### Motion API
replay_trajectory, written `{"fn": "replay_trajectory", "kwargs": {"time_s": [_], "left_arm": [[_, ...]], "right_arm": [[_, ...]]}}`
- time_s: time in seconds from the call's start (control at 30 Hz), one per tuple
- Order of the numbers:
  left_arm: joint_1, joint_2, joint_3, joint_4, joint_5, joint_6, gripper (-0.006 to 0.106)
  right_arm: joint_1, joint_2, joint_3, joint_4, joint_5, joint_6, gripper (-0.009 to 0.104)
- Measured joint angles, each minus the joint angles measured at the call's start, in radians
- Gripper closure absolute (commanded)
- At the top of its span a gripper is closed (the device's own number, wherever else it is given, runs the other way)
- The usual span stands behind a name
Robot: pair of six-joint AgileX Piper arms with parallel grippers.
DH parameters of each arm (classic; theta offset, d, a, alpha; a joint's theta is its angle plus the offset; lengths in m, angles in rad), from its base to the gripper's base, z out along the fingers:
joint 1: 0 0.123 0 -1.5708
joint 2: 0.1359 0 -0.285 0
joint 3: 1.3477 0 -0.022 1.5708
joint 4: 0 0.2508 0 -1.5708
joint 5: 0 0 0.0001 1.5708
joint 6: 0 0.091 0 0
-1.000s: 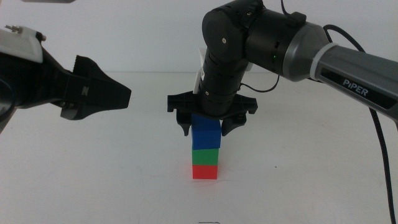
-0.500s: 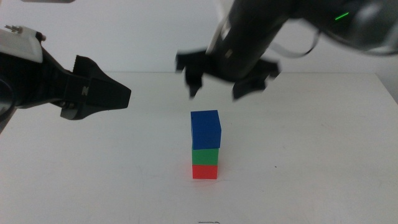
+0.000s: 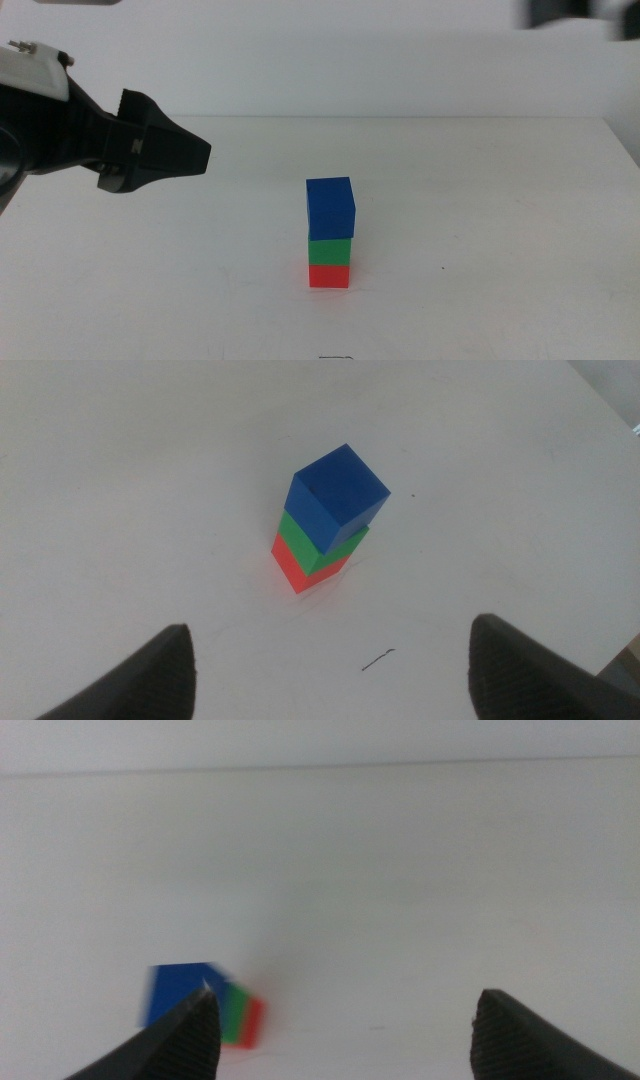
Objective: Stack red cubes first, then green, then blue cubes in a specific spot.
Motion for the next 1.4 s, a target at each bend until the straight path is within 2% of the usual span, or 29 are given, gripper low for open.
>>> {"fn": "replay_trajectory", "kwargs": {"time_s": [0.13, 0.27, 0.4, 0.5, 0.67, 1.0, 1.07, 1.2, 1.33, 1.4], "left_arm": [[0.000, 0.000, 0.000, 0.000, 0.000, 0.000, 0.007], [0.000, 0.000, 0.000, 0.002, 0.000, 0.000, 0.007], [0.000, 0.000, 0.000, 0.002, 0.000, 0.000, 0.007], [0.000, 0.000, 0.000, 0.003, 0.000, 0.000, 0.007], [0.000, 0.000, 0.000, 0.003, 0.000, 0.000, 0.007], [0.000, -0.001, 0.001, 0.007, -0.001, 0.000, 0.007], [0.000, -0.014, 0.003, 0.055, -0.021, -0.006, 0.007], [0.007, -0.089, 0.004, 0.261, -0.129, -0.074, 0.007], [0.010, -0.169, 0.039, 0.481, -0.276, -0.244, 0.007], [0.011, -0.207, 0.087, 0.555, -0.376, -0.328, 0.007]], "right_arm": [[-0.119, -0.177, 0.171, 0.006, -0.089, -0.145, 0.031], [-0.266, -0.346, 0.363, 0.070, -0.222, -0.351, 0.030], [-0.421, -0.502, 0.578, 0.195, -0.400, -0.580, 0.022], [-0.517, -0.593, 0.708, 0.264, -0.533, -0.666, 0.011], [-0.544, -0.658, 0.840, 0.299, -0.607, -0.687, 0.001], [-0.544, -0.658, 0.862, 0.306, -0.686, -0.687, 0.001], [-0.544, -0.658, 0.862, 0.306, -0.687, -0.687, 0.001], [-0.544, -0.658, 0.862, 0.306, -0.687, -0.687, 0.001], [-0.544, -0.658, 0.862, 0.306, -0.688, -0.687, 0.001], [-0.544, -0.658, 0.862, 0.306, -0.688, -0.687, 0.001]]}}
